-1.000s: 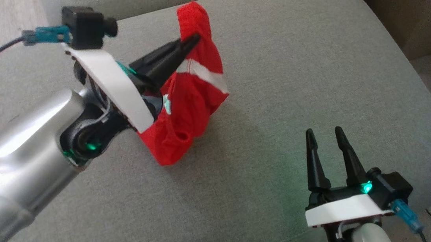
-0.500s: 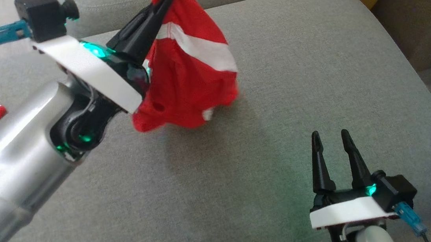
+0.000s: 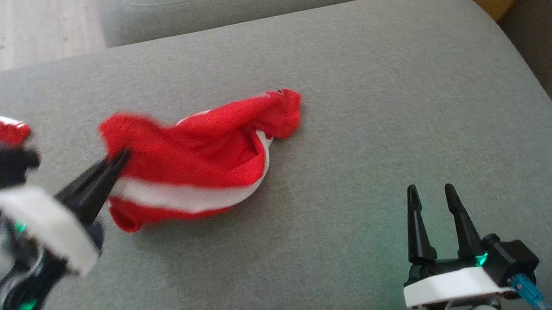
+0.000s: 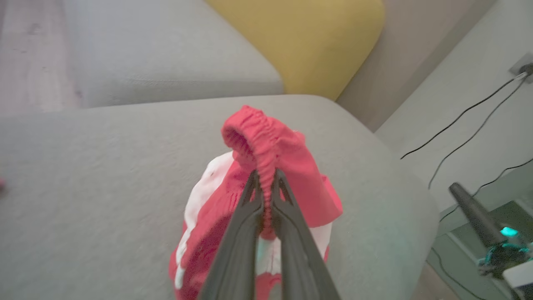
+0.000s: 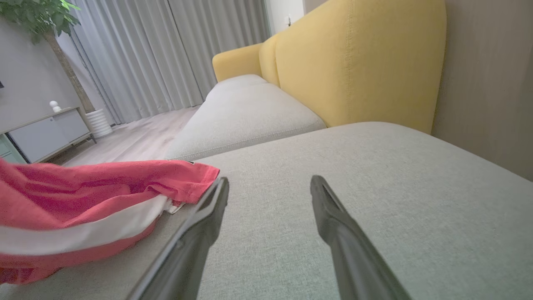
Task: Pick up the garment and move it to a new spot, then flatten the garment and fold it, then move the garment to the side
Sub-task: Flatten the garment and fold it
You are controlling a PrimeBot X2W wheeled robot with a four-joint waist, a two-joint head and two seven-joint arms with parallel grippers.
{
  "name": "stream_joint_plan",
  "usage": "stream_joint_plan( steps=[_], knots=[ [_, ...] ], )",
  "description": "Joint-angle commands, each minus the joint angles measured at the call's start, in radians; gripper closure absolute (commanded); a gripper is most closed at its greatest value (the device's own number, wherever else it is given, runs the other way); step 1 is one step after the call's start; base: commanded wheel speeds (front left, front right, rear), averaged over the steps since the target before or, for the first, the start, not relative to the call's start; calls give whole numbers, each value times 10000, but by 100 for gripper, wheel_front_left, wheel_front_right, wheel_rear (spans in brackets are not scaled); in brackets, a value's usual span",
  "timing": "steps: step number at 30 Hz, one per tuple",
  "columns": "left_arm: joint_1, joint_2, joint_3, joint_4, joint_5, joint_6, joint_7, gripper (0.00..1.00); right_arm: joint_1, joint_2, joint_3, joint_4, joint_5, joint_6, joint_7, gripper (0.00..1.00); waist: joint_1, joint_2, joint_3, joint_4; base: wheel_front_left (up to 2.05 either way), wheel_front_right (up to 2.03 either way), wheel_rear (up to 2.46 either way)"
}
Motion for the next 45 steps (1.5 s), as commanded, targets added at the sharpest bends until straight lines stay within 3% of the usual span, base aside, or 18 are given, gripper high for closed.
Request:
stream_joint_plan(
  steps=[1, 7, 8, 10, 11, 12, 15, 19, 22, 25, 29, 35, 38, 45],
  knots=[
    [70, 797, 540, -426, 135, 299, -240, 100, -208, -29, 212, -312, -47, -7, -109, 0, 0, 0, -19, 243, 0, 0, 0],
    [1605, 843, 609, -143, 120, 1422, -1416, 100, -294, -29, 398, -300, -58, -7, -109, 0, 0, 0, -16, 640, 0, 0, 0],
    [1771, 741, 549, -68, 168, 1530, -1567, 90, -309, -29, 414, -296, -62, -7, -109, 0, 0, 0, -11, 684, 0, 0, 0],
    [2041, 481, 438, 127, 253, 1703, -1865, 60, -335, -29, 470, -270, -92, -7, -109, 0, 0, 0, 2, 753, 0, 0, 0],
    [2140, 391, 354, 237, 349, 1776, -1969, 4, -347, -29, 486, -258, -102, -7, -109, 0, 0, 0, 9, 776, 0, 0, 0],
    [2228, 286, 304, 345, 396, 1864, -2068, 0, -356, -29, 488, -248, -109, -7, -109, 0, 0, 0, 9, 796, 0, 0, 0],
    [2386, 124, 290, 517, 455, 2070, -2298, 0, -367, -29, 483, -236, -119, -7, -109, 0, 0, 0, 14, 817, 0, 0, 0],
    [2594, 303, 213, 624, 940, 2821, -2510, 0, -332, -29, 449, -246, -146, -7, -109, 0, 0, 0, 54, 825, 0, 0, 0],
    [2503, 341, 320, 227, 1313, 3494, -2679, 0, -303, -29, 429, -249, -163, -7, -109, 0, 0, 0, 92, 830, 0, 0, 0],
    [2029, 86, -13, -517, 1915, 3730, -2560, 0, -348, -29, 490, -255, -131, -7, -109, 0, 0, 0, 178, 797, 0, 0, 0],
    [930, -1062, -1174, -953, 2667, 3277, -1753, 0, -508, -29, 639, -256, -76, -7, -109, 0, 0, 0, 359, 703, 0, 0, 0],
    [-704, -3110, -2578, 751, 3415, 2425, -734, 0, -795, -29, 824, -263, -11, -7, -109, 0, 0, 0, 678, 417, 0, 0, 0],
    [-1297, -3719, -2801, 1933, 3634, 2235, -564, 0, -884, -29, 883, -277, 32, -7, -109, 0, 0, 0, 850, 202, 0, 0, 0],
    [-2185, -4349, -3026, 4117, 4035, 2077, -394, 0, -940, -29, 857, -270, 81, -7, -109, 0, 0, 0, 1072, -217, 0, 0, 0]
  ],
)
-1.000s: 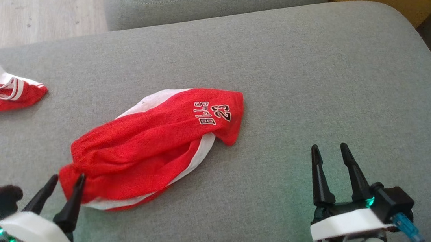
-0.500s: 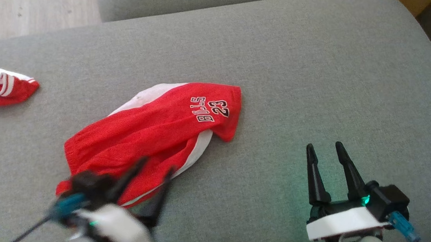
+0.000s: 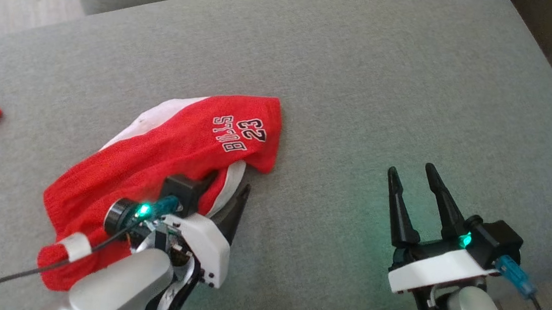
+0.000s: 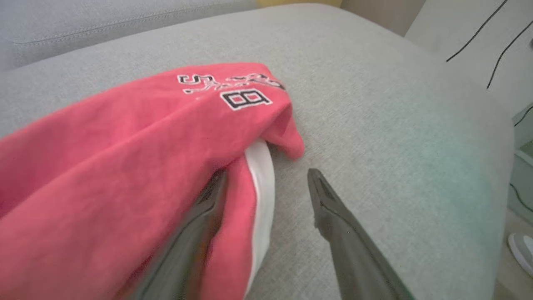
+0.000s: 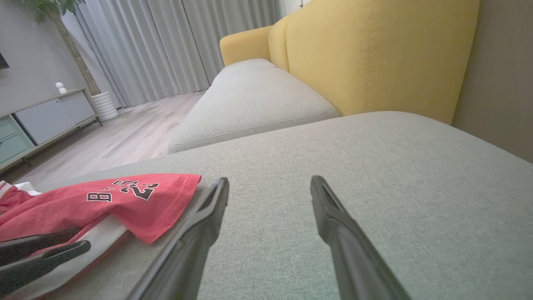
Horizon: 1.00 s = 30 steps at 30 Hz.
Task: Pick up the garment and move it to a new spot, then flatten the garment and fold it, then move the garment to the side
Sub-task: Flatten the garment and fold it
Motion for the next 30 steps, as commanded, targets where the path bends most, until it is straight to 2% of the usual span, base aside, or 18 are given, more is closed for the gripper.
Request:
stream_joint_plan(
  steps=[1, 10, 11, 12, 13, 15, 20, 23, 25, 26, 28, 30],
  knots=[
    [-588, 5, 243, 238, 161, -15, 33, 0, -304, -29, 190, -275, 84, -7, -109, 0, -1, 0, 71, -157, 0, 0, 0],
    [-1033, -480, -52, 1877, 199, -506, 256, 0, -395, -29, 225, -220, 100, -7, -109, 0, -1, 0, 50, -396, 0, 0, 0],
    [-1087, -516, -85, 2030, 208, -575, 274, 21, -398, -29, 228, -214, 96, -7, -109, 0, -1, 0, 29, -409, 0, 0, 0],
    [-1129, -556, -135, 2175, 200, -669, 335, 66, -395, -29, 233, -208, 84, -7, -109, 0, -1, 0, 11, -420, 0, 0, 0],
    [-1168, -587, -176, 2293, 191, -771, 373, 100, -390, -29, 243, -201, 72, -7, -109, 0, -1, 0, -12, -436, 0, 0, 0],
    [-1196, -619, -177, 2364, 154, -868, 374, 100, -384, -29, 251, -192, 62, -7, -109, 0, -1, 0, -40, -453, 0, 0, 0],
    [-1235, -736, -122, 1976, -161, -1514, 287, 100, -281, -29, 178, -159, 7, -7, -109, 0, -1, 0, -219, -472, 0, 0, 0],
    [-1216, -623, -319, 781, -644, -2598, 718, 100, -177, -29, 116, -146, -59, -7, -109, 0, -1, 0, -329, -450, 0, 0, 0],
    [-1159, -464, -560, -84, -1038, -3510, 1090, 100, -157, -29, 90, -146, -85, -7, -109, 0, -1, 0, -359, -443, 0, 0, 0],
    [-1110, -375, -651, -475, -1269, -3776, 1297, 100, -153, -29, 81, -148, -93, -7, -109, 0, -1, 0, -364, -445, 0, 0, 0],
    [-1056, -206, -863, -1167, -1582, -4083, 1604, 100, -162, -29, 76, -155, -106, -7, -109, 0, -1, 0, -348, -452, 0, 0, 0],
    [-1063, -107, -891, -1431, -1542, -4125, 1549, 100, -187, -29, 76, -164, -101, -7, -109, 0, -1, 0, -314, -465, 0, 0, 0]
  ],
)
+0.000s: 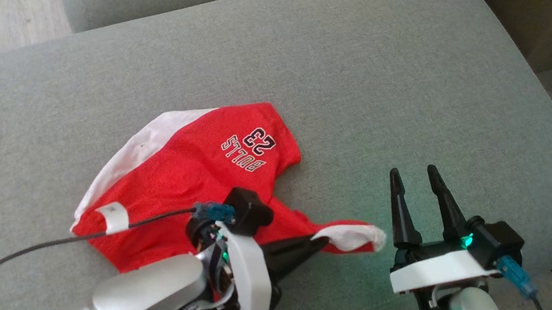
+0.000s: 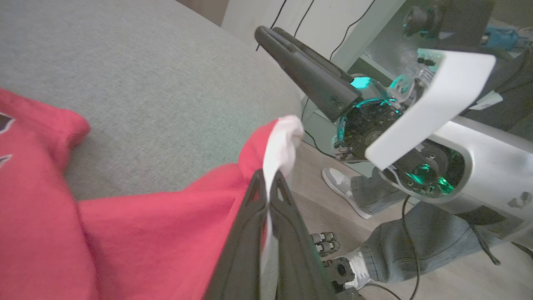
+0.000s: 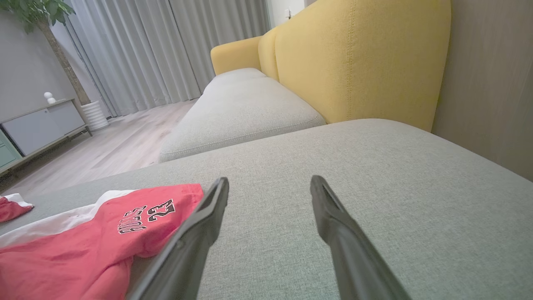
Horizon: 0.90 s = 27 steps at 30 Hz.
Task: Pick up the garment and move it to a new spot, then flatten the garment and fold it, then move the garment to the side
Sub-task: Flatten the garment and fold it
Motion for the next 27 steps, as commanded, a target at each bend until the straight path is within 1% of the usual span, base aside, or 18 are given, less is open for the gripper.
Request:
stream_joint_plan(
  steps=[1, 2, 3, 4, 5, 8, 10, 12, 14, 15, 19, 22, 23, 26, 27],
  knots=[
    [-326, 255, 314, -196, 214, 31, -151, 100, -200, -29, 172, -286, -79, -7, -109, 0, 1, 0, 28, -16, 0, 0, 0],
    [-316, 221, 264, -111, 395, 120, -223, 91, -209, -29, 182, -289, -71, -7, -109, 0, 1, 0, 46, -30, 0, 0, 0],
    [-280, 116, 272, -4, 546, 249, -411, 55, -215, -29, 190, -292, -65, -7, -109, 0, 1, 0, 63, -42, 0, 0, 0],
    [-208, -36, 317, 115, 628, 378, -645, 0, -218, -29, 195, -293, -60, -7, -109, 0, 1, 0, 76, -54, 0, 0, 0],
    [-148, -178, 304, 235, 707, 453, -796, 0, -221, -29, 199, -292, -56, -7, -109, 0, 1, 0, 83, -69, 0, 0, 0],
    [100, -491, 307, 429, 761, 463, -1259, 0, -210, -29, 162, -280, -46, -7, -109, 0, 1, 0, 68, -114, 0, 0, 0],
    [299, -536, 434, 461, 716, 578, -1585, 0, -186, -29, 128, -276, -33, -7, -109, 0, 1, 0, 23, -143, 0, 0, 0],
    [494, -406, 618, 373, 776, 826, -1969, 0, -120, -29, 49, -282, -22, -7, -109, 0, 1, 0, -53, -136, 0, 0, 0],
    [800, -122, 971, 219, 777, 1308, -2434, 0, -29, -29, -13, -285, -31, -7, -109, 0, 1, 0, -167, -124, 0, 0, 0],
    [975, 78, 1183, 116, 793, 1620, -2688, 0, 25, -29, -59, -297, -34, -7, -109, 0, 1, 0, -214, -109, 0, 0, 0],
    [2035, 938, 2260, -333, 595, 3235, -3722, 0, 265, -29, -286, -385, -93, -7, -109, 0, 1, 0, -440, 39, 0, 0, 0],
    [3039, 1547, 2833, -830, 365, 4218, -4088, 0, 429, -29, -436, -456, -131, -7, -109, 0, 1, 0, -553, 239, 0, 0, 0],
    [3372, 1713, 2985, -1003, 285, 4488, -4161, 0, 480, -29, -473, -470, -143, -7, -109, 0, 1, 0, -589, 334, 0, 0, 0],
    [4249, 2090, 3363, -1479, 82, 5077, -4315, 0, 616, -29, -537, -484, -195, -7, -109, 0, 1, 0, -683, 664, 0, 0, 0],
    [4249, 2090, 3363, -1479, 82, 5077, -4315, 0, 616, -29, -537, -484, -195, -7, -109, 0, 1, 0, -683, 664, 0, 0, 0]
  ],
)
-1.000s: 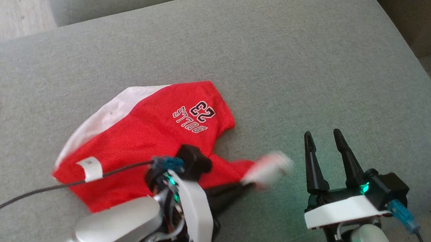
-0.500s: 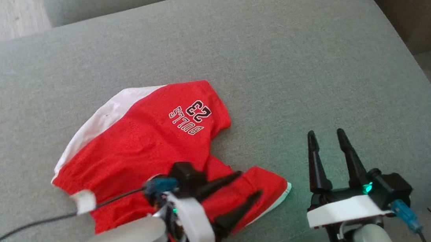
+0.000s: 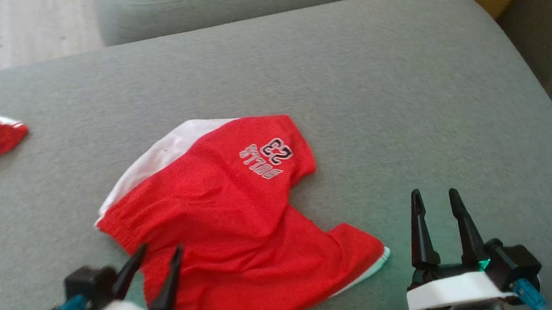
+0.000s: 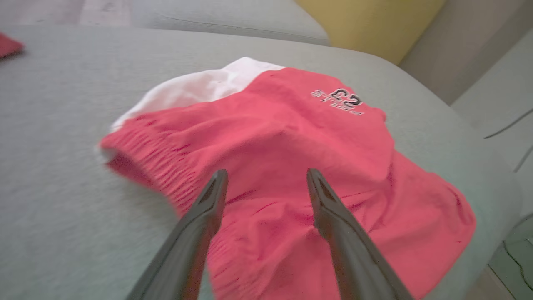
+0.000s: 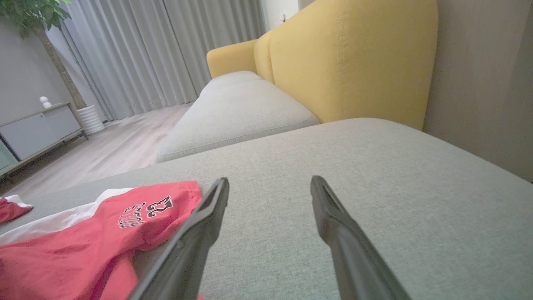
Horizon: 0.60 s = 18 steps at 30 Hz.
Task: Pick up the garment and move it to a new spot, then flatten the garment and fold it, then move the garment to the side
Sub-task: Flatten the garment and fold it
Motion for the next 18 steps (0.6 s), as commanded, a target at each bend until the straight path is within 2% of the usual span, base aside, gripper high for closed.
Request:
stream_joint_plan(
  steps=[1, 3, 6, 11, 18],
  knots=[
    [-99, 370, 552, -429, -54, 241, -195, 0, -106, -31, 212, -345, -110, -7, -109, 0, 1, 0, -102, 286, 0, 0, 0],
    [360, 482, 680, -626, -180, 406, -239, 0, -68, -31, 218, -351, -139, -7, -109, 0, 1, 0, -131, 490, 0, 0, 0],
    [822, 516, 671, -733, -290, 388, -270, 0, -70, -31, 249, -338, -182, -7, -109, 0, 1, 0, -161, 754, 0, 0, 0],
    [900, 157, 414, -523, -476, -22, -151, 0, -128, -31, 337, -292, -232, -7, -109, 0, 1, 0, -150, 1052, 0, 0, 0],
    [692, -260, 164, 83, -696, -538, 145, 0, -238, -31, 513, -237, -224, -7, -109, 0, 1, 0, -60, 1038, 0, 0, 0]
  ],
)
